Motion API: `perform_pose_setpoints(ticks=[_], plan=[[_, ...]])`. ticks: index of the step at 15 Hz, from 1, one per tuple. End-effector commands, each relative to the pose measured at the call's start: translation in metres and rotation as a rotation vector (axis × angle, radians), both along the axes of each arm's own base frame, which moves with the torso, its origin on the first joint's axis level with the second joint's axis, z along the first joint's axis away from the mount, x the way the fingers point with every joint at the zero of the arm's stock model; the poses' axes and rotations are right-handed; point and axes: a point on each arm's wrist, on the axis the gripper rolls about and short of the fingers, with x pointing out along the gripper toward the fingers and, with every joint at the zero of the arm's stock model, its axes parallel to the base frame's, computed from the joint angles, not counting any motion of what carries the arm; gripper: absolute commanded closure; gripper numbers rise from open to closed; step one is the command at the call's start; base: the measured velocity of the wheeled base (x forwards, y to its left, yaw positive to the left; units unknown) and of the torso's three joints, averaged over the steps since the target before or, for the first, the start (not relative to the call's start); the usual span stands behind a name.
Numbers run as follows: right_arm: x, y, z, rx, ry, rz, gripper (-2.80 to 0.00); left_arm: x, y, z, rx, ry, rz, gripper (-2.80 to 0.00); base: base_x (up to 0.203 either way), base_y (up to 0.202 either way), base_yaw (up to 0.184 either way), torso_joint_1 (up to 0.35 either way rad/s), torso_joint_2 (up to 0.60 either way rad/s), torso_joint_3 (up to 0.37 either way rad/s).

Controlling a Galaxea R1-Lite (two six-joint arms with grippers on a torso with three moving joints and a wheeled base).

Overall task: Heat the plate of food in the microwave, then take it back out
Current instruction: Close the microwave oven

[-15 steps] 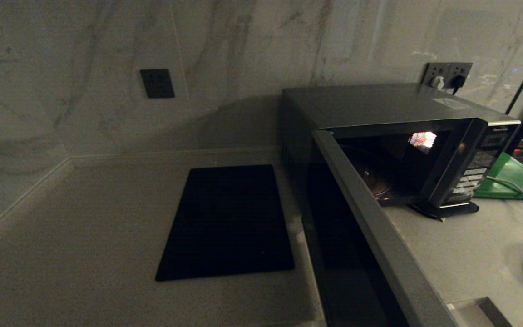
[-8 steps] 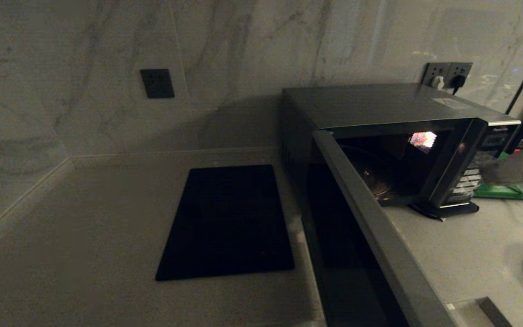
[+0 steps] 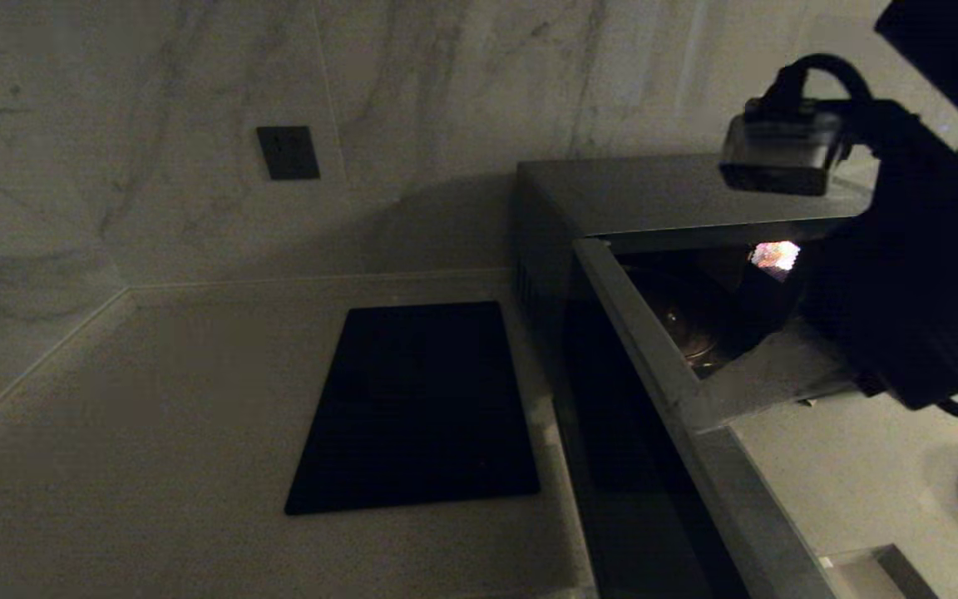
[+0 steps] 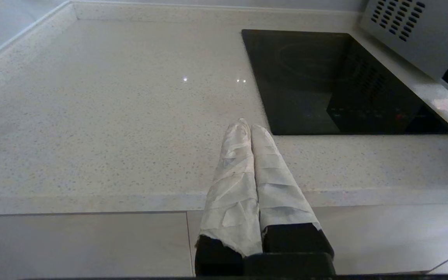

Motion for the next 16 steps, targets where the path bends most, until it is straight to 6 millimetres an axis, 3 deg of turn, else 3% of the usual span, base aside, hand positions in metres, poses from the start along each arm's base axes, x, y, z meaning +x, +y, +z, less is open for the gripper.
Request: perform_pose_setpoints(ticks=[1,7,11,16], plan=[[0.007,0.02,-0.015,-0.051,0.053,0.01,0.0,0.0,0.0,0.0,-0.001,0.001,0.001,0.0,0.0,0.0,0.0,0.0,0.0,0.0],[0.015,0.023,-0.023,-0.189,-0.009,-0.142,0.0,0.0,0.0,0.0,-0.001,0.001,0.001,0.0,0.0,0.0,0.0,0.0,0.0,0.0],[0.019,0.019,-0.022,-0.29,-0.107,-0.379,0.0,0.0,0.0,0.0,-0.001,0.001,0.001,0.0,0.0,0.0,0.0,0.0,0.0,0.0],[0.009,0.007,-0.011,-0.273,-0.136,-0.409,0.0,0.0,0.0,0.0,-0.001,0.001,0.001,0.0,0.0,0.0,0.0,0.0,0.0,0.0]])
